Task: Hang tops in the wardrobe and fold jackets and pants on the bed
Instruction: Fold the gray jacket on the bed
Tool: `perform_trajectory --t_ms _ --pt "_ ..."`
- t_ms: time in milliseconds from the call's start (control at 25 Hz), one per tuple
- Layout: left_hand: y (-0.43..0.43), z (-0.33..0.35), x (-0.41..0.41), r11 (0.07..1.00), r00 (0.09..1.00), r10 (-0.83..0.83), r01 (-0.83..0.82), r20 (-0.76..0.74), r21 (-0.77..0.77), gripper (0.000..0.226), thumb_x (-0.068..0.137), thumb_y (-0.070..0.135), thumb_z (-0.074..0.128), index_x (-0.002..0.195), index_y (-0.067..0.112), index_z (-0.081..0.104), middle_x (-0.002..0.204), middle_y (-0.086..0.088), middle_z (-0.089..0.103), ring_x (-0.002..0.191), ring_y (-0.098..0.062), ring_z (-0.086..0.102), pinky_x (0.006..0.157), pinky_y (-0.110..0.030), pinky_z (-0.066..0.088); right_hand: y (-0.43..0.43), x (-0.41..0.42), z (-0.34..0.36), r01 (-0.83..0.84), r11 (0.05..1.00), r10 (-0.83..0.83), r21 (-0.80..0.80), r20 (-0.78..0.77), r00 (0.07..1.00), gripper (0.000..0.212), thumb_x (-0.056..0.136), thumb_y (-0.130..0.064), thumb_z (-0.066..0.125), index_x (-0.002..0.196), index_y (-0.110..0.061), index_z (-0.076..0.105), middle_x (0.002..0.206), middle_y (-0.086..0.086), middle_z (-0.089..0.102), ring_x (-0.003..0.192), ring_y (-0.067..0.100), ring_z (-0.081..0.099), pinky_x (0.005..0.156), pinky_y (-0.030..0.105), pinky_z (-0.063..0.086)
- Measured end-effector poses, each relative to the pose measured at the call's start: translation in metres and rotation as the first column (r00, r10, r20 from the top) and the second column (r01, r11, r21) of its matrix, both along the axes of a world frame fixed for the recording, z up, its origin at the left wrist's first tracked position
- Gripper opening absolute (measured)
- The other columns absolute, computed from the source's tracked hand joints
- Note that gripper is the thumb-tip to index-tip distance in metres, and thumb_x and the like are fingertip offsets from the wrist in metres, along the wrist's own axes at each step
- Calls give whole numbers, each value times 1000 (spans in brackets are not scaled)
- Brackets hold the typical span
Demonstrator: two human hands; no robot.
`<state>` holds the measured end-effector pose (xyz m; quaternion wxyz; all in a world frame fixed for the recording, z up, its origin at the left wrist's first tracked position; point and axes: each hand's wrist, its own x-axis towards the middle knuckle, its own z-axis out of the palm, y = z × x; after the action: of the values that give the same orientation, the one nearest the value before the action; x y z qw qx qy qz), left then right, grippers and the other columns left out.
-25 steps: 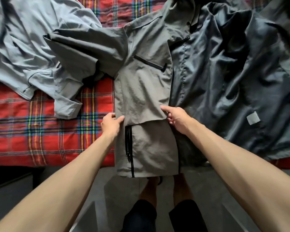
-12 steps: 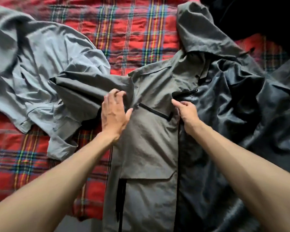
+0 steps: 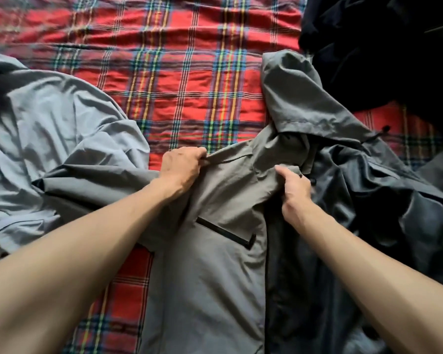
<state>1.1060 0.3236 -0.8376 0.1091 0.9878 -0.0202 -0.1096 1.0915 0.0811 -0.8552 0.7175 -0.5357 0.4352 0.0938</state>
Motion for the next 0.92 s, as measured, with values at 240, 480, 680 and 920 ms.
perform_trajectory --t_ms 240,480,680,920 --pt "-14 -8 23 981 998 17 -6 55 -196 22 91 41 62 103 23 65 112 -2 62 104 -25 55 88 -38 44 -19 12 6 -80 969 93 234 -46 995 11 87 -3 60 90 -7 70 91 7 72 86 20 67 91 33 52" --pt "-90 -19 61 972 985 -172 172 15 -161 37 89 48 62 116 22 64 111 -3 59 103 -27 52 89 -41 42 -12 23 10 -142 988 143 59 -12 990 21 78 6 57 68 -10 68 64 2 68 75 20 61 78 33 48" --pt "-82 -7 57 803 979 160 -56 125 -593 14 85 33 70 84 20 74 87 12 63 88 -18 61 81 -37 47 -19 29 22 -364 807 493 -464 193 848 21 69 -14 54 80 2 63 75 4 63 74 12 55 72 37 46" --pt "-77 5 57 654 894 436 -396 -106 -645 12 85 35 67 81 29 76 77 12 72 80 -5 66 78 -30 52 -7 63 17 -591 585 739 -555 64 671 42 70 -20 60 110 -11 70 108 4 72 103 17 65 98 37 50"
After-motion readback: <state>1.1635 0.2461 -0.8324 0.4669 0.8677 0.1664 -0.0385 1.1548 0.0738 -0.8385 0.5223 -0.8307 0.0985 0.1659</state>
